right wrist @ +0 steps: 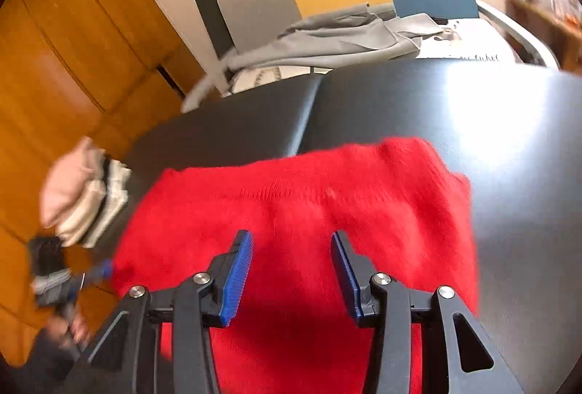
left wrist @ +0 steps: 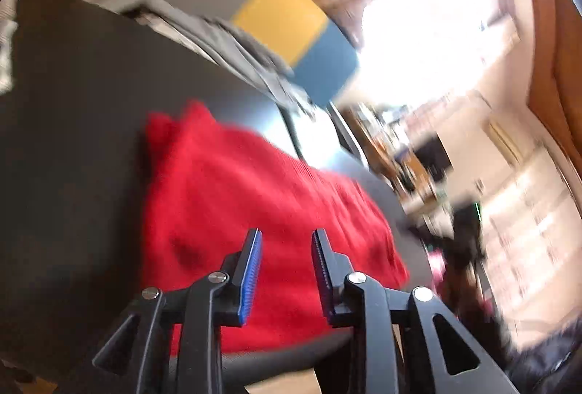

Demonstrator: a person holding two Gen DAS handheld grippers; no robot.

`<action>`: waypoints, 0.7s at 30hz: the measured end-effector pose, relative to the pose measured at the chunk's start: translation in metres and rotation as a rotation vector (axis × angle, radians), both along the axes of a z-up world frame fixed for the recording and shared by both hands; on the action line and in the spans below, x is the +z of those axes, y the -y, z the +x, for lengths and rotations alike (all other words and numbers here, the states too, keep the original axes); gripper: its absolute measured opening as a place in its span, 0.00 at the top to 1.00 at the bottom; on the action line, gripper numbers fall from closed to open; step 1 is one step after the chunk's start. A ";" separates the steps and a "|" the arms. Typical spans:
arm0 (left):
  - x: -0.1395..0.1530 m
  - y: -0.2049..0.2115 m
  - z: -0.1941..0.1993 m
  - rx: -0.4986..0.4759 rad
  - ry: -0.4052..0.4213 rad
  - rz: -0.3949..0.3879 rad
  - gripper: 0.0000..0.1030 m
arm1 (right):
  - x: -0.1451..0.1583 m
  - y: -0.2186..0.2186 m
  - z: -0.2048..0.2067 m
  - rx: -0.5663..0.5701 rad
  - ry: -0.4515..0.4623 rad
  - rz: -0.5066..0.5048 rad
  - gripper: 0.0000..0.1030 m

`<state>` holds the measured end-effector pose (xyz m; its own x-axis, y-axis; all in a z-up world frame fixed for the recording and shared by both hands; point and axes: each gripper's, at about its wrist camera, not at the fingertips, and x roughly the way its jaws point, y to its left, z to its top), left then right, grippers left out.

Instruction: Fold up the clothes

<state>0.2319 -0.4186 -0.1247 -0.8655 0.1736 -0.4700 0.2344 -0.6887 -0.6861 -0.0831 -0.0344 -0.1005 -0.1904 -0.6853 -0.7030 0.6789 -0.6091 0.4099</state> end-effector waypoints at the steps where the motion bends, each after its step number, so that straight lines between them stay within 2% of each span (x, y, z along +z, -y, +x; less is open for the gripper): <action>1: 0.001 0.009 0.002 0.030 -0.001 0.012 0.69 | -0.003 -0.013 0.006 -0.001 0.013 0.007 0.55; 4: 0.002 0.032 0.000 0.090 0.037 0.027 0.62 | -0.013 -0.048 0.022 -0.006 0.053 0.032 0.55; 9: -0.009 0.057 -0.022 0.118 0.139 0.080 0.52 | -0.064 -0.058 0.020 -0.035 0.133 0.146 0.54; 11: -0.013 0.063 -0.027 0.112 0.164 0.100 0.47 | -0.068 -0.064 0.022 -0.059 0.149 0.096 0.54; 15: -0.017 0.071 -0.038 0.100 0.229 0.085 0.41 | -0.074 -0.075 0.025 -0.107 0.180 -0.012 0.54; 17: -0.023 0.074 -0.045 0.090 0.273 0.083 0.34 | -0.075 -0.077 0.026 -0.114 0.185 -0.029 0.54; 21: -0.039 0.082 -0.059 0.071 0.346 0.108 0.31 | -0.072 -0.072 0.027 -0.110 0.172 -0.013 0.54</action>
<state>0.1730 -0.5005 -0.1635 -0.6700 0.1838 -0.7193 0.5097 -0.5906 -0.6257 -0.0557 0.0374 -0.1726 -0.1429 -0.6765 -0.7225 0.5277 -0.6696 0.5226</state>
